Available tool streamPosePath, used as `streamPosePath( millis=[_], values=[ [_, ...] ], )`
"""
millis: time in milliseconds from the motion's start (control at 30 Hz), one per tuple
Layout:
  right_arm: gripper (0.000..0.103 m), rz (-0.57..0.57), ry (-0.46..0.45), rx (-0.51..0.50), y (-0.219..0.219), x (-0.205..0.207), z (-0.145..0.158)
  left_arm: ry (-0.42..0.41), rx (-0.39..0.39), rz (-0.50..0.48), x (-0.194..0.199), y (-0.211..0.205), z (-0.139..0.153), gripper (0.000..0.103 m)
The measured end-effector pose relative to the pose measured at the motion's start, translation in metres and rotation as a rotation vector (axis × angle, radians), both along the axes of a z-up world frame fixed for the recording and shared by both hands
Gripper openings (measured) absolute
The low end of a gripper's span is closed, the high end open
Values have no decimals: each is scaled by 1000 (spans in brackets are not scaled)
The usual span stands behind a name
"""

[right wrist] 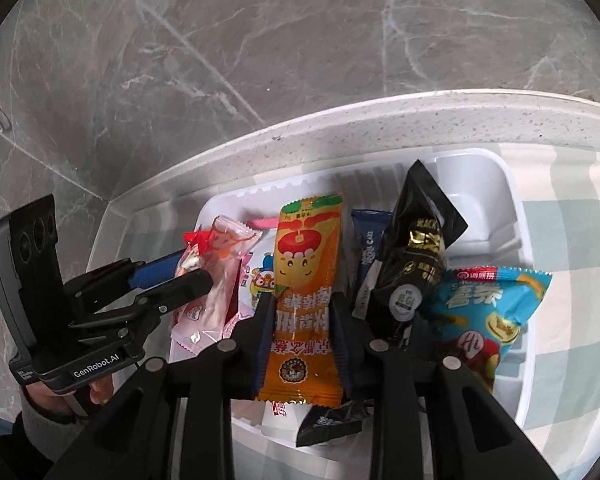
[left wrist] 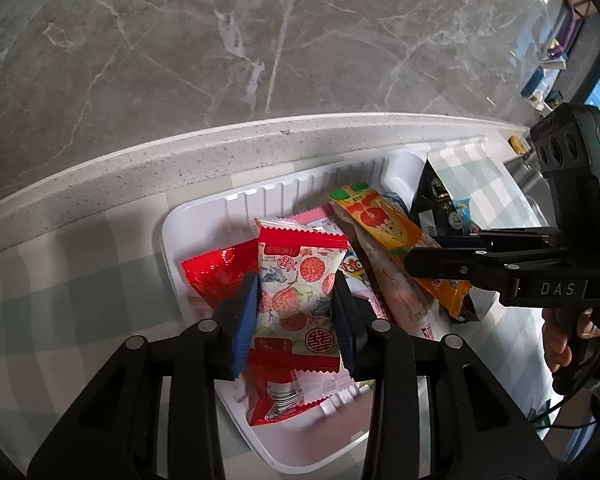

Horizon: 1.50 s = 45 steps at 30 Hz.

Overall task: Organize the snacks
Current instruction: 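Lower the candy pack and orange bar into the tray and open both tools, then move both open tools away from the tray toward the remaining snacks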

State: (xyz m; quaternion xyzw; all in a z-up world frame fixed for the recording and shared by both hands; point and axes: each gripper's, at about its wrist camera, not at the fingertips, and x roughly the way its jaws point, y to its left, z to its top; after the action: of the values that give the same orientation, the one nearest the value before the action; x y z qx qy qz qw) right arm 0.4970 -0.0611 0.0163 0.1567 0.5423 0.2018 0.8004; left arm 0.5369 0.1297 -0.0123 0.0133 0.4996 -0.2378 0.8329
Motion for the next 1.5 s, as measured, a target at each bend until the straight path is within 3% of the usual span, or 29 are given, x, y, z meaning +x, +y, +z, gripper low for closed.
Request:
streamPosePath(
  millis=[367,1233,1500],
  values=[
    [33,0,-15,-15,2,-10,7,-4,47,-63,-15,-13,0,38],
    [42,-76,-107,20,-27,-74,59,-77,28,1,-42,18,48,42],
    [43,-111,-118,23,-38,-103,66,-69,32,44,-53,47,46,43]
  ],
)
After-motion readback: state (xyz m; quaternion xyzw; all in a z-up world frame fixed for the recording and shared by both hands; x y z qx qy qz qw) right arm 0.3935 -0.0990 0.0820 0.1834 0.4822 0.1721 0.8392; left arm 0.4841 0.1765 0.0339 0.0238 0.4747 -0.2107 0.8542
